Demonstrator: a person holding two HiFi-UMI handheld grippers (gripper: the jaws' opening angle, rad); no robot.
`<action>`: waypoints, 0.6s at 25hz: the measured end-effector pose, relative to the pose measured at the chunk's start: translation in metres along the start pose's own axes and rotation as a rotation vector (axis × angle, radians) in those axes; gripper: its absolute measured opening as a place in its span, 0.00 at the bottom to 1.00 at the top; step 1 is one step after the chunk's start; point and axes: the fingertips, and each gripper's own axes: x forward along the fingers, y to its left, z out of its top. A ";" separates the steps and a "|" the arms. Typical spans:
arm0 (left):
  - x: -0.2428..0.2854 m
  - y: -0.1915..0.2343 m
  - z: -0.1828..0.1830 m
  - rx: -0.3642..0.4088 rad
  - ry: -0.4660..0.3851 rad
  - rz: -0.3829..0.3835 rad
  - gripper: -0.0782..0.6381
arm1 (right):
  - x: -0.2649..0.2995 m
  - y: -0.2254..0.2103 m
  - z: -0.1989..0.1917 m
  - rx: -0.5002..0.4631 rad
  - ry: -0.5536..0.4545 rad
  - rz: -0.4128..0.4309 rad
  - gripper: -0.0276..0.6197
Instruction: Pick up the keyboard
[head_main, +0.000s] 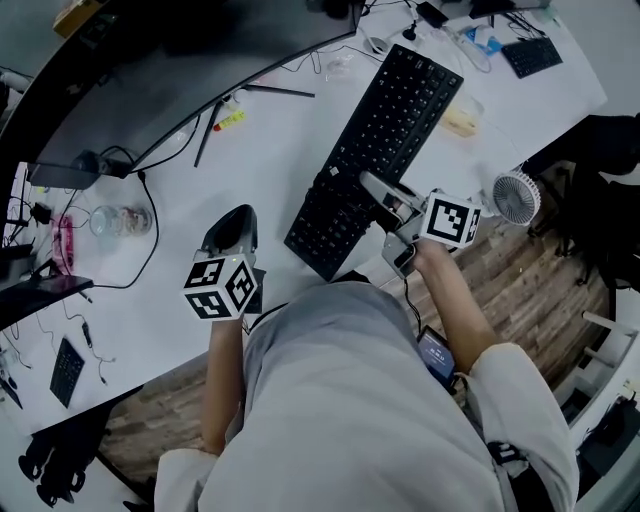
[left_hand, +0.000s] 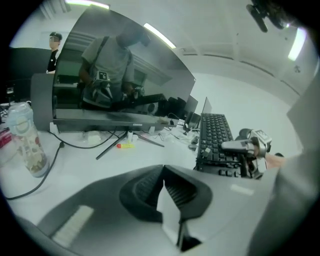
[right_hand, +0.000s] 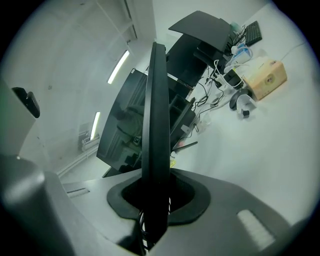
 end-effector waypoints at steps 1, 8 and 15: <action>-0.002 -0.002 -0.001 0.001 0.000 0.000 0.11 | -0.002 0.000 0.001 0.002 -0.007 -0.001 0.16; -0.014 -0.007 0.004 -0.016 -0.035 -0.008 0.11 | -0.006 0.006 0.006 -0.028 -0.036 -0.025 0.16; -0.034 0.000 0.018 -0.038 -0.096 0.006 0.11 | -0.016 0.018 0.006 -0.109 -0.042 -0.056 0.16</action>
